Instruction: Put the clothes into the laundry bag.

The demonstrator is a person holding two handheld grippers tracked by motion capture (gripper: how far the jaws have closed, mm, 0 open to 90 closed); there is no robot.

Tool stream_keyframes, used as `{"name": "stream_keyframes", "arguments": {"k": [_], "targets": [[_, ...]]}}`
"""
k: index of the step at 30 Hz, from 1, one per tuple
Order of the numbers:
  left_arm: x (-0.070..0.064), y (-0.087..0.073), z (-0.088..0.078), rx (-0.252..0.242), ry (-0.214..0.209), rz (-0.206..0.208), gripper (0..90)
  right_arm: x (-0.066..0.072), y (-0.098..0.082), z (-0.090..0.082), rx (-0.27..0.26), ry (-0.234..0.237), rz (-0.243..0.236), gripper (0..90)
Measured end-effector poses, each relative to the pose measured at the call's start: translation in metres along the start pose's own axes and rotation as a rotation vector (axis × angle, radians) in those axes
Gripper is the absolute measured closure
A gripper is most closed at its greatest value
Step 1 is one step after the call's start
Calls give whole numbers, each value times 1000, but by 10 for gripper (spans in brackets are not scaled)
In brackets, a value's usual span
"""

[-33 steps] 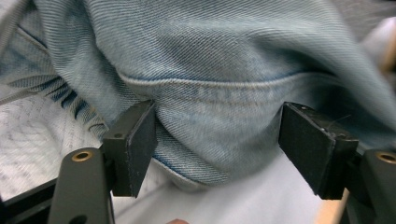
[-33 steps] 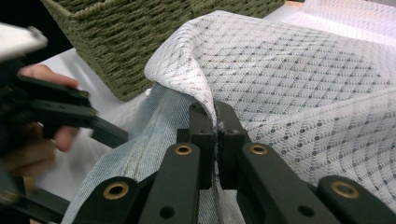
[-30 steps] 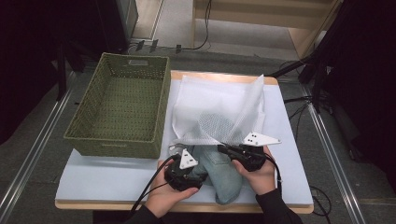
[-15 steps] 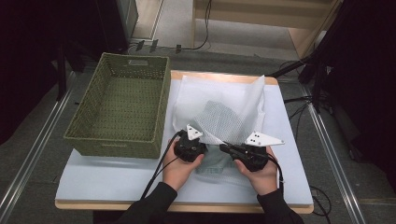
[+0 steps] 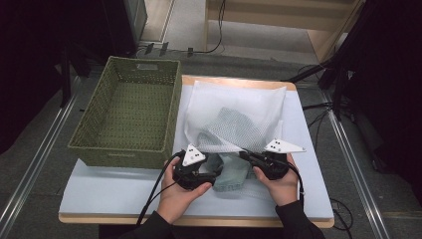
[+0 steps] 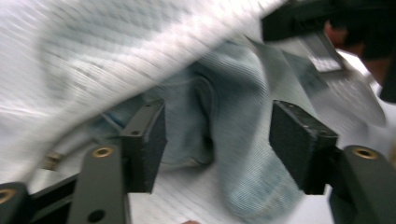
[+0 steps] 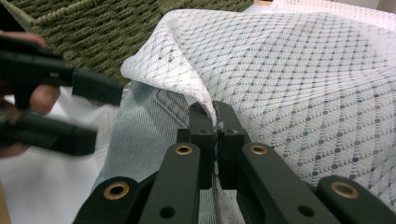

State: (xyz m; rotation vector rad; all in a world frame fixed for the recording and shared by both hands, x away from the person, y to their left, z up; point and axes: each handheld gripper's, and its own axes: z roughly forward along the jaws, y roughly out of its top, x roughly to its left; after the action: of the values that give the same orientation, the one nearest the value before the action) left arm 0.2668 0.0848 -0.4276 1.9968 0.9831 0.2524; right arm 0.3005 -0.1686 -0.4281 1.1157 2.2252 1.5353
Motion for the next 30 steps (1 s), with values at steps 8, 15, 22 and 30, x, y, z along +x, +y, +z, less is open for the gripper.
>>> {"name": "stream_keyframes", "arguments": {"k": [8, 15, 22, 30], "targets": [[-12, 3, 52, 177, 176, 71, 477, 4, -1, 0, 5, 19, -12, 889], [-9, 39, 59, 91, 171, 72, 883, 8, 2, -2, 8, 41, -22, 890], [28, 33, 90, 68, 257, -21, 869, 6, -1, 3, 50, -9, -19, 891], [11, 24, 52, 21, 119, 61, 461, -8, -6, 1, 40, -34, 24, 891]]}}
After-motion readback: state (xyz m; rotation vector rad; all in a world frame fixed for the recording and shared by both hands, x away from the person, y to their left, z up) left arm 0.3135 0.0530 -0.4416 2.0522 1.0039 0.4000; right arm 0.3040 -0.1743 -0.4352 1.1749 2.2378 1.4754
